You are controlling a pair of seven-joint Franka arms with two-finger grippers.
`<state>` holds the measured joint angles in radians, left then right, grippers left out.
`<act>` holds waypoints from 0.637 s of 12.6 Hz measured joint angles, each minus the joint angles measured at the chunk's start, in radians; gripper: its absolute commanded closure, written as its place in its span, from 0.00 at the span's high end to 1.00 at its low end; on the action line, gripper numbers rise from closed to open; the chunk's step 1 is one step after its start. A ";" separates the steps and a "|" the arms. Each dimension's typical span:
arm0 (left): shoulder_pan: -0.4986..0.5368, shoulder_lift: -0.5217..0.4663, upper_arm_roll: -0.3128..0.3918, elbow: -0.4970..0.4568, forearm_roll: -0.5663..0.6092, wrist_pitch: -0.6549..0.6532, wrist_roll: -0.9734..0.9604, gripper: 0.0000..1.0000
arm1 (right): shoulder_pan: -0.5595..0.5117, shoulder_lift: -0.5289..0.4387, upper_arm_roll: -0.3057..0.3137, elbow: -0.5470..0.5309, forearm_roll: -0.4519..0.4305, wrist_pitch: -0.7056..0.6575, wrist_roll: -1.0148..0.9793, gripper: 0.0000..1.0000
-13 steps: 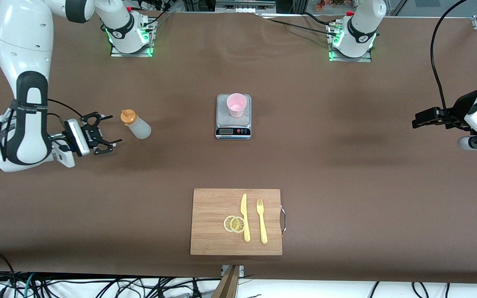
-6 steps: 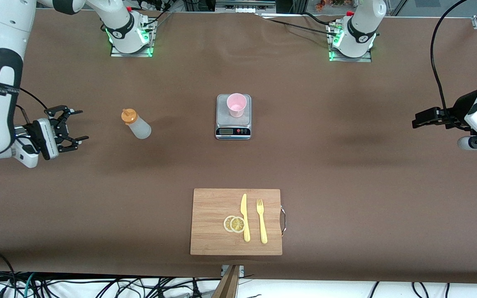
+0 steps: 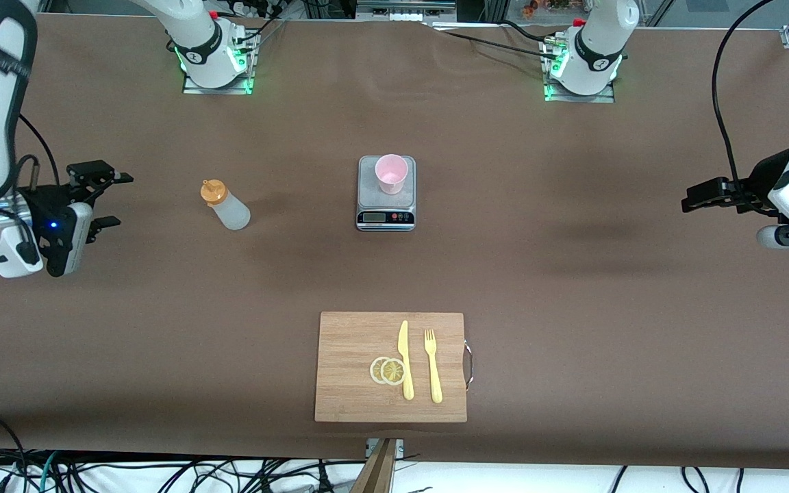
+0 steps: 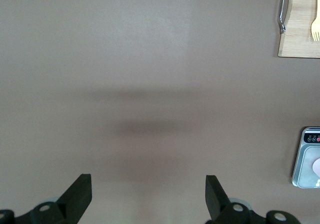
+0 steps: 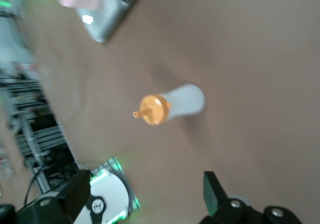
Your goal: Add sauce to pink cup with both arms
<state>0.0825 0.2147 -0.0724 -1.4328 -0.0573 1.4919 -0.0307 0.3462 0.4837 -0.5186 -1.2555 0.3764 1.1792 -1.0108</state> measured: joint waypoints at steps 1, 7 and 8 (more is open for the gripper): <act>0.000 0.000 0.000 0.000 0.000 0.000 0.000 1.00 | -0.031 -0.059 0.087 -0.020 -0.089 0.039 0.112 1.00; 0.000 0.001 0.001 0.001 0.000 0.000 0.000 1.00 | -0.281 -0.412 0.340 -0.395 -0.330 0.348 0.489 1.00; 0.000 0.001 0.001 0.001 0.000 0.000 0.000 1.00 | -0.308 -0.449 0.369 -0.421 -0.355 0.344 0.541 1.00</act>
<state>0.0826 0.2156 -0.0716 -1.4320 -0.0573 1.4919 -0.0307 0.0382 0.0346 -0.1492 -1.6765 0.0210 1.5231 -0.4701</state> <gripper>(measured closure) 0.000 0.000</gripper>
